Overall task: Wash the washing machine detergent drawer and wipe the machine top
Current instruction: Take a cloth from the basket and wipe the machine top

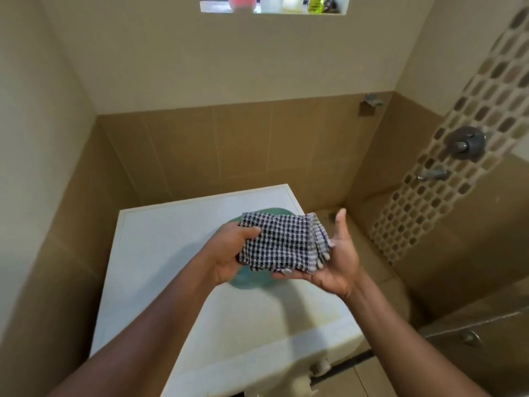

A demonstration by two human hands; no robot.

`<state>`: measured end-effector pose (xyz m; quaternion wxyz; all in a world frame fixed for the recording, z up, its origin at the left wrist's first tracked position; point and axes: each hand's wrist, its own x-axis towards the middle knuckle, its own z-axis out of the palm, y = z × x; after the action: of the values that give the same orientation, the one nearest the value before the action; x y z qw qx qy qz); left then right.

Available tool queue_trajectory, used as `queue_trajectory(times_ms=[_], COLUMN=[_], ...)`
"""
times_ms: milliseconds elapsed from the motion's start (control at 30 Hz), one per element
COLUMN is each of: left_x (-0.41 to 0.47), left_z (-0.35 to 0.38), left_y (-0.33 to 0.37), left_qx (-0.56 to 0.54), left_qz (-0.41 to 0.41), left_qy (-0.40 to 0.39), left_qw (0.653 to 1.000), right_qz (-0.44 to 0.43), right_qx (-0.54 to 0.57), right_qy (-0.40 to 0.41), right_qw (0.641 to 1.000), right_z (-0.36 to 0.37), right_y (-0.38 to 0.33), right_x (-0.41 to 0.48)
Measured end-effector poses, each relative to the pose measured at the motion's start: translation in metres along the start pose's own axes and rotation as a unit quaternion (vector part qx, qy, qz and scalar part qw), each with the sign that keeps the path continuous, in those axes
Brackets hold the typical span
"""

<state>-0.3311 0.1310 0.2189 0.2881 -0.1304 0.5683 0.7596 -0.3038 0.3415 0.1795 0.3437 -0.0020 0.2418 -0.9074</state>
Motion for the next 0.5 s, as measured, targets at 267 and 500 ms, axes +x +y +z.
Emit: queue_trajectory(times_ms=[267,500], left_x=[0.059,0.091], left_z=[-0.034,-0.033], left_y=[0.006,-0.023], left_qx=[0.164,0.46], left_qz=[-0.002,0.037], left_qy=[0.117,0.188], left_qw=[0.98,0.867], right_qz=[0.074,0.113], right_qx=[-0.562,-0.788], right_qy=[0.419,0.433], right_qw=[0.709,0.422], right_z=[0.002,-0.01], right_y=[-0.041,-0.014], right_x=[0.086,0.134])
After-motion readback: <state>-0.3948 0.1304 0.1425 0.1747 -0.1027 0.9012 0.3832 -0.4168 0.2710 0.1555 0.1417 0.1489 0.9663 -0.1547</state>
